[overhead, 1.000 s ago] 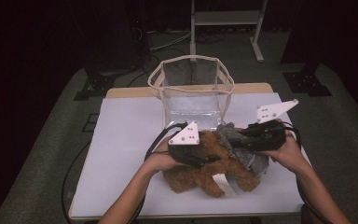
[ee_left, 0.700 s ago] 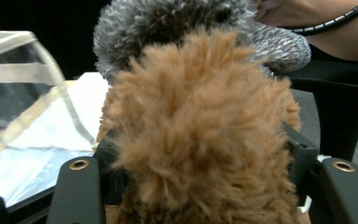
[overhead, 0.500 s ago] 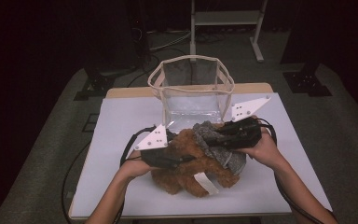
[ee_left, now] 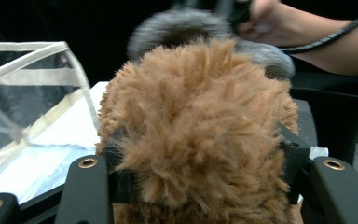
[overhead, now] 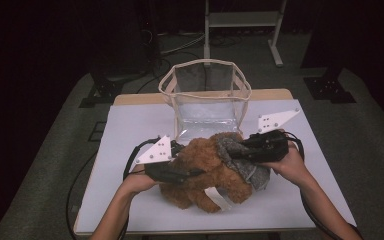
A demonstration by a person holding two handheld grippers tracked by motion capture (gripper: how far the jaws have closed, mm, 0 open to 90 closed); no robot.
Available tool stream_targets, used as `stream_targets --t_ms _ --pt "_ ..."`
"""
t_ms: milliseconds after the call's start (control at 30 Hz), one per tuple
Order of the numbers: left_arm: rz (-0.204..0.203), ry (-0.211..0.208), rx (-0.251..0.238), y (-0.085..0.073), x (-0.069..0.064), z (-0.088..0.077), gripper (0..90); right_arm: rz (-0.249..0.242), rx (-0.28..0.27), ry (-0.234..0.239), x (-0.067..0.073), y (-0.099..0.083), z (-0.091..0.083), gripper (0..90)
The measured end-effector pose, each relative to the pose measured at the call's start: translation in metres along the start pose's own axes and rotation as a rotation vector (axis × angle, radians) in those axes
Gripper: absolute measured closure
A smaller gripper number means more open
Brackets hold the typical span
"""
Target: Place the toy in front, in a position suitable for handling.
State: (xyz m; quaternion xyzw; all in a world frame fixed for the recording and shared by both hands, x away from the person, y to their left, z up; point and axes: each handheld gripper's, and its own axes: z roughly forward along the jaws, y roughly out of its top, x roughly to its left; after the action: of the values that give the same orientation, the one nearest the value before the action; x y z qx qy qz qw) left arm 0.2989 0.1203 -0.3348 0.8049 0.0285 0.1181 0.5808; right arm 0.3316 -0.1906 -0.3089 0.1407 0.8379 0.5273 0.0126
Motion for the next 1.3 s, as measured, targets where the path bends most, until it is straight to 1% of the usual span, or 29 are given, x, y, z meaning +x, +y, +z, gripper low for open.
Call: stream_targets --t_ms 33,67,100,133,200,233,267,333,400,467,567,600,700,733,767,800,833,867,967,1000,1033,1067,1100,1133,1167,1200,1233,1267,1300 --pt "0.012 -0.005 0.007 0.001 -0.001 0.0 39.9 0.005 -0.003 0.003 -0.002 0.001 0.001 73.8" --pt "0.012 -0.005 0.007 0.001 -0.001 0.0 39.9 0.005 -0.003 0.003 -0.002 0.001 0.001 73.8" --pt "0.013 -0.009 0.008 0.001 -0.002 0.0 40.0 0.015 -0.007 -0.003 -0.008 0.003 0.003 73.8" --pt "0.013 -0.009 0.008 0.001 -0.002 0.0 40.1 0.015 -0.007 -0.003 -0.008 0.003 0.003 73.8" --pt "0.013 -0.01 0.01 0.0 -0.002 0.0 40.1 0.029 -0.011 -0.016 -0.014 0.001 0.003 73.8" --pt "0.016 -0.012 0.01 0.001 -0.002 0.0 40.1 0.044 -0.003 -0.05 -0.02 -0.002 0.001 73.8" --pt "0.014 -0.012 0.009 0.001 -0.002 0.0 40.0 0.058 -0.001 -0.063 -0.023 -0.005 0.0 73.8" --pt "0.016 -0.01 0.013 0.001 -0.002 0.0 39.8 0.071 -0.001 -0.063 -0.025 -0.007 -0.002 73.8" --pt "0.008 0.0 0.014 0.001 0.0 0.003 39.6 0.073 -0.002 -0.054 -0.023 -0.01 -0.004 73.7" --pt "-0.002 0.01 0.019 0.003 0.001 0.006 39.5 0.048 0.003 -0.041 -0.015 -0.008 -0.004 73.7" --pt "0.015 0.027 0.048 0.008 0.003 0.01 39.5 0.009 0.007 -0.009 -0.002 -0.003 -0.002 73.7" --pt "0.02 0.029 0.059 0.009 0.003 0.01 39.6 0.001 0.012 -0.009 0.001 -0.003 -0.001 73.6" --pt "0.029 0.032 0.079 0.012 0.003 0.013 39.6 0.019 0.015 0.001 0.002 -0.013 -0.005 73.6" --pt "0.029 0.032 0.079 0.012 0.003 0.013 39.6 0.019 0.015 0.001 0.002 -0.013 -0.005 73.6" --pt "0.03 0.024 0.095 0.012 0.003 0.018 39.6 0.039 0.034 0.005 0.003 -0.026 -0.009 73.6" --pt "0.03 0.024 0.095 0.012 0.003 0.018 39.5 0.048 0.053 -0.003 0.003 -0.033 -0.011 73.6" --pt "0.036 0.013 0.114 0.013 0.003 0.025 39.5 0.059 0.066 -0.011 0.003 -0.039 -0.013 73.5" --pt "0.036 0.009 0.119 0.013 0.003 0.029 39.5 0.079 0.085 -0.025 0.002 -0.049 -0.018 73.5" --pt "0.048 -0.002 0.157 0.017 0.004 0.043 39.0 0.128 0.109 -0.069 -0.003 -0.072 -0.035 73.4" --pt "0.048 -0.002 0.157 0.017 0.004 0.043 38.7 0.128 0.109 -0.069 -0.003 -0.072 -0.035 73.4" --pt "0.052 -0.012 0.19 0.018 0.005 0.054 38.5 0.163 0.122 -0.108 -0.007 -0.086 -0.048 73.3" --pt "0.054 -0.016 0.205 0.019 0.005 0.06 38.2 0.179 0.13 -0.131 -0.009 -0.093 -0.054 73.3" --pt "0.055 -0.023 0.22 0.019 0.005 0.065 37.9 0.199 0.129 -0.146 -0.012 -0.1 -0.06 73.3" --pt "0.055 -0.023 0.22 0.019 0.005 0.065 37.4 0.199 0.129 -0.146 -0.012 -0.1 -0.06 73.3" --pt "0.063 -0.029 0.25 0.021 0.006 0.075 36.9 0.24 0.128 -0.17 -0.017 -0.115 -0.07 73.2" --pt "0.063 -0.029 0.25 0.021 0.006 0.075 35.9 0.251 0.133 -0.184 -0.018 -0.119 -0.073 73.1" --pt "0.06 -0.042 0.281 0.021 0.007 0.086 35.1 0.268 0.137 -0.202 -0.021 -0.127 -0.076 72.9" --pt "0.06 -0.042 0.281 0.021 0.007 0.086 34.7 0.277 0.143 -0.212 -0.023 -0.131 -0.077 72.7" --pt "0.069 -0.057 0.32 0.021 0.007 0.098 34.2 0.292 0.158 -0.227 -0.026 -0.138 -0.076 72.5"
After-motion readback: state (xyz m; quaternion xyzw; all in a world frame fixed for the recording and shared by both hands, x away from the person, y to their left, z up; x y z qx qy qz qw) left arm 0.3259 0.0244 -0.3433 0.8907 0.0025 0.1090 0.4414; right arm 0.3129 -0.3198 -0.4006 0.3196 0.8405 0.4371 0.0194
